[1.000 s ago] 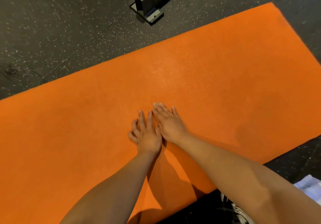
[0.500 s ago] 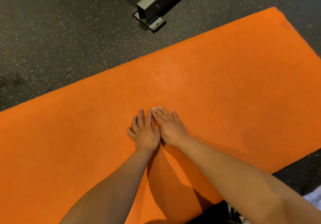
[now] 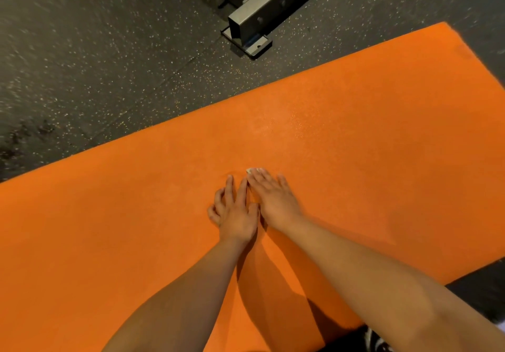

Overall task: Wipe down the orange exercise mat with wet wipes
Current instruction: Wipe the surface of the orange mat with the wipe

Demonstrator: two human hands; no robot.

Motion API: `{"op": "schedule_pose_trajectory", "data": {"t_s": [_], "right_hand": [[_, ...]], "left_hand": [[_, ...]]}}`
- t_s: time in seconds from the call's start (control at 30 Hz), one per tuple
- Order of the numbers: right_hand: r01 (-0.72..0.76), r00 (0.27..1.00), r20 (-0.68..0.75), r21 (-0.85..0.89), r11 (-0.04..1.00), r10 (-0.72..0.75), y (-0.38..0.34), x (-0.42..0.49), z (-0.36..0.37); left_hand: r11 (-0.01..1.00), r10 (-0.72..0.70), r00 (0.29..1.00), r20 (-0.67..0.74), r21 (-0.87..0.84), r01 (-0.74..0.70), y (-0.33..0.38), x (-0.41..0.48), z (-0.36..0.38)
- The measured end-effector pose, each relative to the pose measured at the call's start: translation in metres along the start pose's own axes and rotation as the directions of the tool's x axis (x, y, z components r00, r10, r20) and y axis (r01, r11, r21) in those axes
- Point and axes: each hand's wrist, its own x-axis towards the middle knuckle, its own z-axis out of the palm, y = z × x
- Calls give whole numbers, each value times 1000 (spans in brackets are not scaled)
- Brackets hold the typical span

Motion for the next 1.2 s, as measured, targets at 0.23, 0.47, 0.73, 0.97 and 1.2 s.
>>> {"op": "schedule_pose_trajectory", "data": {"t_s": [0.23,0.47,0.73,0.97,1.2], "right_hand": [[-380,910,-156,57,923,384,35,-9,-24],[119,991,76,-82,990,-113,11,6,-6],[-354,921,-172,11,935,351,42,31,-27],[86,995,43,-10,996,-86,11,29,-17],[-285,946,-157,10,959,283,39,16,-27]], "left_hand": [[1000,-19,999,28,25,18,1,2,-8],[1000,25,994,-106,5,-24,11,34,-12],[997,52,995,-89,68,-46,5,40,-2],[998,62,996,-71,-3,-62,4,38,-4],[996,63,996,-64,67,-58,4,36,-6]]}}
